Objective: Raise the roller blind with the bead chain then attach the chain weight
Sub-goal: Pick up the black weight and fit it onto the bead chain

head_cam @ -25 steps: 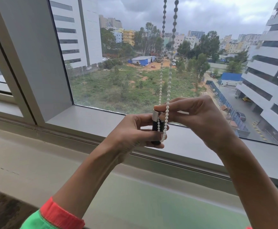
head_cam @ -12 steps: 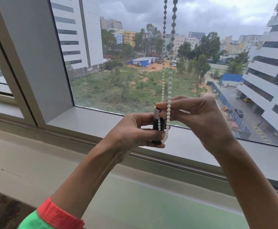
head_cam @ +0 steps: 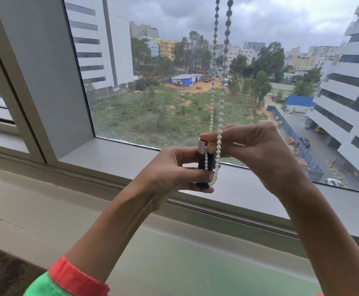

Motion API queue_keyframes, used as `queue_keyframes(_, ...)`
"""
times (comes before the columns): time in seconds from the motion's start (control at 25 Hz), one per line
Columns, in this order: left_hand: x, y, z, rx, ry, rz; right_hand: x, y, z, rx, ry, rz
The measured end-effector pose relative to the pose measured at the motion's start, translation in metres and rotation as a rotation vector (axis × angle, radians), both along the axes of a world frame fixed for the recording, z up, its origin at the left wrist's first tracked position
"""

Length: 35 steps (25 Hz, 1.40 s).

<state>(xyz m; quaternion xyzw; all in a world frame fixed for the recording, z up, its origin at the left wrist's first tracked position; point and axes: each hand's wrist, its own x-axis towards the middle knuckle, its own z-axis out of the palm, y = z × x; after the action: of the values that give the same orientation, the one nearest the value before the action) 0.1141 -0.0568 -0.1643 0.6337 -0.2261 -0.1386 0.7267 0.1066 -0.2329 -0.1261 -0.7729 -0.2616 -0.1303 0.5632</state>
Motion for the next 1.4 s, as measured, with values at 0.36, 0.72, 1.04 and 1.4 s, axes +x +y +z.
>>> queue_keyframes(0.36, 0.001, 0.0, 0.002, 0.007, 0.02, -0.021, -0.007, -0.001, 0.011, 0.03, 0.075, 0.082)
queue_keyframes(0.72, -0.003, -0.001, 0.007, 0.033, 0.031, -0.042, -0.008, -0.006, 0.017, -0.049, 0.093, 0.095)
queue_keyframes(1.04, 0.0, 0.003, 0.004, 0.009, 0.018, -0.041, -0.003, -0.006, 0.011, -0.073, 0.072, 0.091)
queue_keyframes(1.4, 0.004, 0.007, -0.007, 0.005, 0.014, -0.058, -0.002, 0.0, -0.004, -0.154, -0.028, -0.036)
